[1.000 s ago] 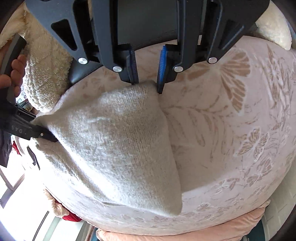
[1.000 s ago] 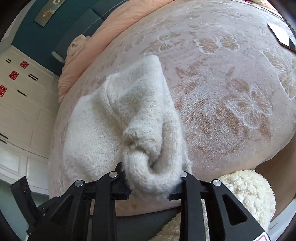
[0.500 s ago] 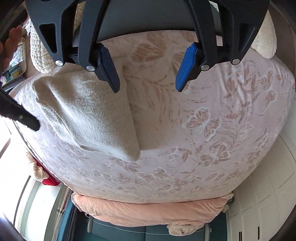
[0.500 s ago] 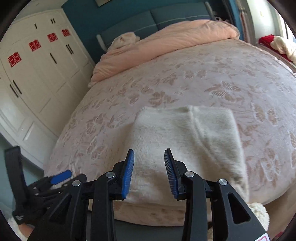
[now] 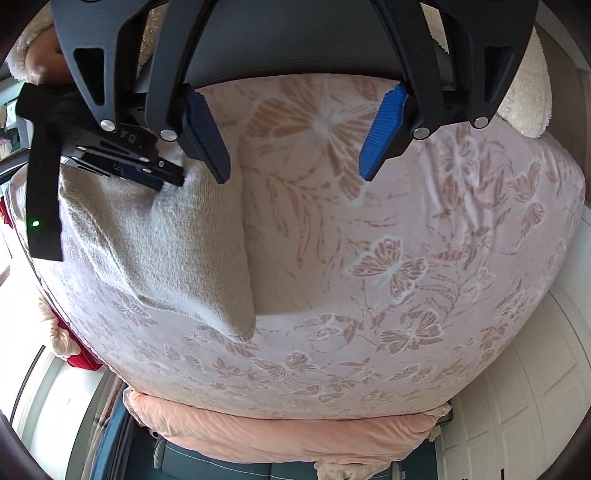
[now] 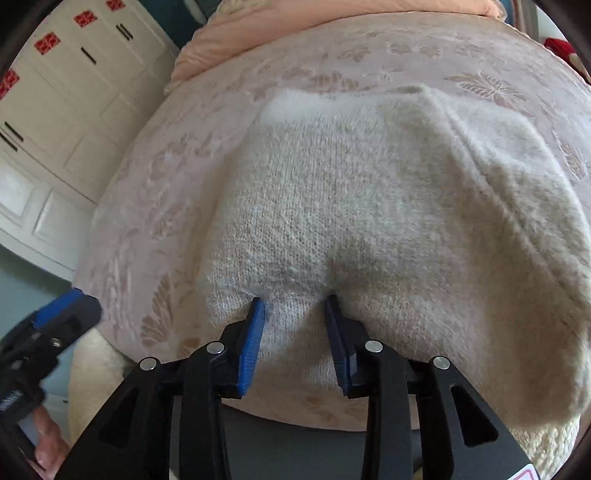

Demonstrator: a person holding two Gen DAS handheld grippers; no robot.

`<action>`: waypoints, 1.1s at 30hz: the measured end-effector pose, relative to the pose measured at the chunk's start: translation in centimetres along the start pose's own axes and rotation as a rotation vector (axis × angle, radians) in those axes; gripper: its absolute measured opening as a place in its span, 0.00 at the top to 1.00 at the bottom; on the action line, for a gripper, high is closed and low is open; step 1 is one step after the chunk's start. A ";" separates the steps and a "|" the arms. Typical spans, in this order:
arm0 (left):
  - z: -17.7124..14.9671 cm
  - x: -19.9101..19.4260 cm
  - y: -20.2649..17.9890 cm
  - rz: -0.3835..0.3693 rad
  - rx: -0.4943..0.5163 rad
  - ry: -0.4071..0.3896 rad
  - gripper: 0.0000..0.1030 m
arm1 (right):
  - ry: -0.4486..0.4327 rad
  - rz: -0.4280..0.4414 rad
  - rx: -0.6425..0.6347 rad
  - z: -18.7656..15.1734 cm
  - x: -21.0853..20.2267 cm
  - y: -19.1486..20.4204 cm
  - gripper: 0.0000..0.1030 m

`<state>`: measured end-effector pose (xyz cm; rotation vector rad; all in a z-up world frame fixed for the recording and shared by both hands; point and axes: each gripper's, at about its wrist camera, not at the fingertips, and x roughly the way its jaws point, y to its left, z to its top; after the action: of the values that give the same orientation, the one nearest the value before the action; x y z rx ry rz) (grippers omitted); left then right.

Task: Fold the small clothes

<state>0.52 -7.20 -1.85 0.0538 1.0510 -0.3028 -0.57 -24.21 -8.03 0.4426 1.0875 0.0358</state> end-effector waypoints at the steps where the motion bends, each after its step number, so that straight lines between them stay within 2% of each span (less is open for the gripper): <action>1: 0.0 -0.3 -0.3 -0.005 0.012 -0.012 0.31 | -0.069 -0.008 0.025 0.0 -2.2 -0.6 0.64; 3: -0.1 -0.9 -0.7 0.002 0.038 -0.038 0.24 | -0.194 -0.041 0.073 -0.3 -6.1 -2.5 0.54; 4: -0.2 -1.0 -0.9 0.002 0.049 -0.046 0.23 | -0.229 -0.078 0.117 -0.6 -7.6 -4.1 0.42; 5: -0.3 -0.9 -1.1 0.000 0.056 -0.046 0.23 | -0.246 -0.116 0.165 -0.9 -8.4 -5.9 0.37; 7: -0.4 -0.1 -1.7 -0.009 0.065 -0.022 0.23 | -0.225 -0.161 0.264 -1.5 -8.6 -9.6 0.37; 9: -0.4 0.7 -2.5 -0.026 0.066 0.010 0.23 | -0.179 -0.144 0.355 -1.8 -7.3 -12.5 0.37; 10: -0.5 0.8 -2.9 -0.037 0.065 0.018 0.23 | -0.150 -0.102 0.375 -1.8 -6.2 -13.4 0.41; 11: -0.4 0.9 -3.4 -0.049 0.069 0.022 0.23 | -0.109 -0.073 0.378 -1.5 -5.2 -13.8 0.66; 12: -0.4 0.9 -3.9 -0.056 0.075 0.025 0.23 | -0.099 -0.063 0.367 -1.1 -4.9 -13.5 0.73; 13: -0.4 0.8 -4.3 -0.060 0.085 0.025 0.23 | -0.133 -0.056 0.341 -0.4 -5.5 -12.5 0.75; 14: -0.4 0.6 -4.6 -0.058 0.097 0.019 0.23 | -0.191 -0.013 0.295 0.3 -6.7 -11.3 0.78; 16: -0.3 0.3 -4.9 -0.042 0.116 0.005 0.22 | -0.298 0.069 0.212 1.8 -9.7 -8.7 0.78; 18: -0.3 0.2 -4.8 -0.031 0.113 0.002 0.19 | -0.361 0.110 0.153 2.4 -11.5 -7.6 0.78; 20: -0.3 0.7 -4.8 -0.026 0.106 0.016 0.19 | -0.326 0.073 0.149 2.3 -10.1 -8.6 0.77; 21: -0.3 0.9 -4.8 -0.023 0.102 0.024 0.19 | -0.262 0.018 0.165 1.9 -7.7 -10.1 0.77; 23: -0.3 1.2 -4.9 -0.026 0.096 0.034 0.19 | -0.066 -0.102 0.226 0.5 -2.5 -13.7 0.75; 24: -0.3 1.4 -5.0 -0.028 0.097 0.039 0.19 | -0.063 -0.080 0.253 -0.4 -1.8 -14.6 0.75; 26: -0.2 1.8 -5.3 -0.035 0.105 0.050 0.18 | -0.120 -0.041 0.276 -0.6 -3.6 -14.4 0.67; 27: 0.0 1.9 -5.3 -0.042 0.103 0.052 0.16 | -0.141 -0.052 0.273 -0.4 -4.6 -13.8 0.63; 29: 0.3 2.5 -5.3 -0.058 0.078 0.065 0.14 | -0.187 -0.093 0.256 0.0 -6.2 -13.0 0.43; 31: 0.9 3.5 -5.5 -0.084 0.055 0.092 0.14 | -0.191 -0.119 0.257 0.5 -6.8 -13.0 0.34; 33: 1.7 4.8 -6.0 -0.090 0.040 0.124 0.14 | -0.166 -0.117 0.281 0.9 -6.3 -13.6 0.30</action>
<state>2.53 -14.32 -4.49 0.0621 1.1725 -0.4057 -5.32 -38.40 -7.35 0.6216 0.9552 -0.2557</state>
